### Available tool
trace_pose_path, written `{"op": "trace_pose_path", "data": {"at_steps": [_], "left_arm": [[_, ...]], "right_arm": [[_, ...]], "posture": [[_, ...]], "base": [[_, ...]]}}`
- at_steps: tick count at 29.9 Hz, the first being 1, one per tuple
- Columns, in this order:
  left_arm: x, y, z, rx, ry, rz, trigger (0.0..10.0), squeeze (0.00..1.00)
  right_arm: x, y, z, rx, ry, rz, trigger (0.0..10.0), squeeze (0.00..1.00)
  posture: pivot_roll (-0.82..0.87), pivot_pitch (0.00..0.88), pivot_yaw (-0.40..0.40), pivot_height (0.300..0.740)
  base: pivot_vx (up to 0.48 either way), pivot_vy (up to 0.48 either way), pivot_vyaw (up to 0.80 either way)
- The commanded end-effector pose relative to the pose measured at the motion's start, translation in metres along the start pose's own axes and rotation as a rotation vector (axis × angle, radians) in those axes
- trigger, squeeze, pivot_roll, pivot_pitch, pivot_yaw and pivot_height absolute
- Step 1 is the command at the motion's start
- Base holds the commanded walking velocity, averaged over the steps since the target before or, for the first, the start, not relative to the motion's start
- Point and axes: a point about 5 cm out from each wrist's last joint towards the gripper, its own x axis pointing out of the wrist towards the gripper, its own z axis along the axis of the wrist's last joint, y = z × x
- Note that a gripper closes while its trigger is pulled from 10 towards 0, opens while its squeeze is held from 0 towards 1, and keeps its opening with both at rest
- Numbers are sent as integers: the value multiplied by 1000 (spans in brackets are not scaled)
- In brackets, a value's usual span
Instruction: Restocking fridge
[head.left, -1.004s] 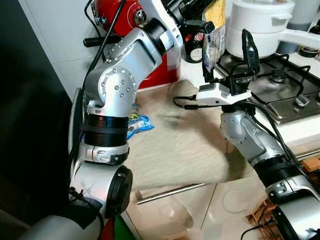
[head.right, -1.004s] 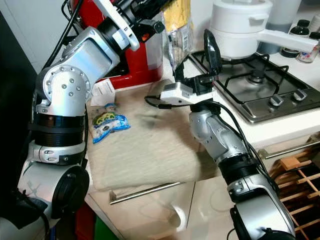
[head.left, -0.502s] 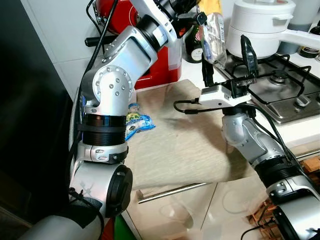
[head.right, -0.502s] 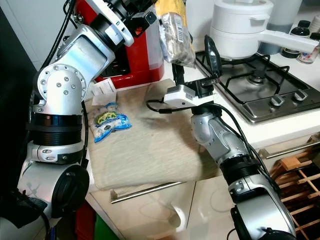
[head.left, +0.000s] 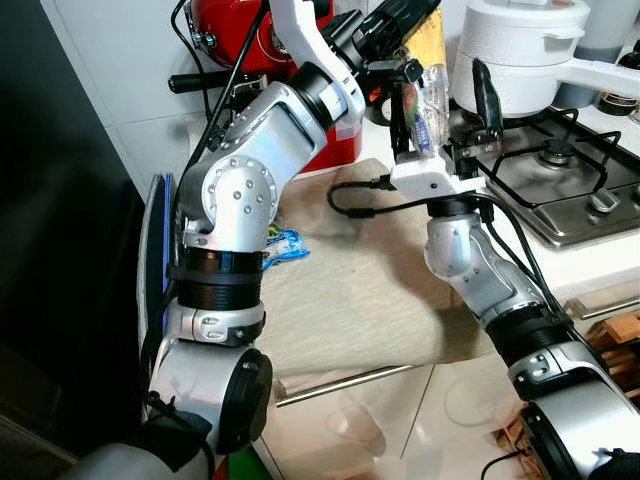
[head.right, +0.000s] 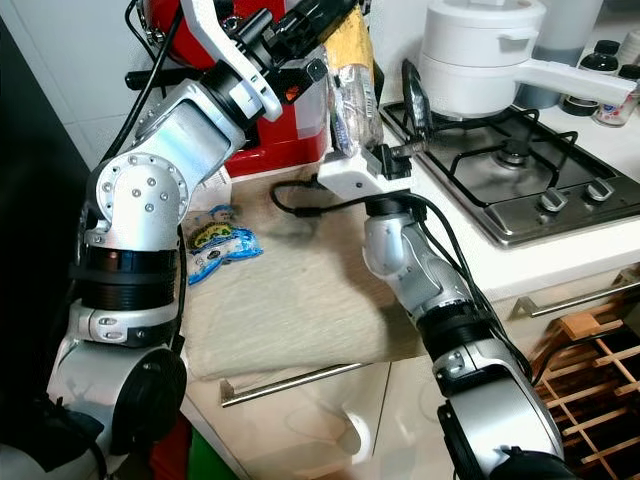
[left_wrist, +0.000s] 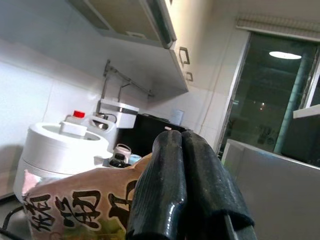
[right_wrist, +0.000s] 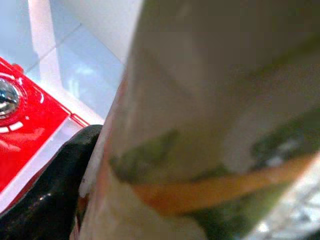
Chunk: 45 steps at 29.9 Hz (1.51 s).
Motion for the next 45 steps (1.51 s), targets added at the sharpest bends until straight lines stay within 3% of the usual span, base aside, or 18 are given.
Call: {"op": "trace_pose_path", "data": {"at_steps": [1,27,28,29,30,31,33,36,40,45], "left_arm": [[-1,-2,1,-3,1,-7,0,0],[-1,-2,1,-3,1,-7,0,0],[-2,-2,-1,-3,4,-4,0,0],[-2,-2,-1,-3,4,-4,0,0],[-8,19,-5,100,48,118,10000,0],[-8,19,-5,100,48,118,10000,0],[-12,31,-5,153,66,184,10000,0],[-14,35,-5,159,67,200,10000,0],[-17,41,-9,241,106,229,10000,0],[-18,45,-11,213,111,253,10000,0]], "right_arm": [[10,-3,4,20,-13,-26,10000,0],[10,-3,4,20,-13,-26,10000,0],[11,-3,5,32,-15,-24,8471,0],[11,-3,5,32,-15,-24,8471,0],[-3,12,-2,199,123,79,0,0],[-3,12,-2,199,123,79,0,0],[-10,21,-5,296,191,135,0,0],[-13,25,-4,330,213,154,0,0],[-15,27,-5,372,249,151,0,0],[-15,28,-4,384,238,186,0,0]], "posture": [[-159,0,92,740],[-159,0,92,740],[-158,0,91,740],[-158,0,91,740],[-158,0,88,740],[-158,0,88,740],[-159,0,90,740],[-159,0,90,740],[-159,0,90,740],[-158,0,88,740]], "base": [[0,0,0],[0,0,0],[0,0,0],[0,0,0],[0,0,0],[0,0,0],[0,0,0],[0,0,0],[0,0,0],[0,0,0]]}}
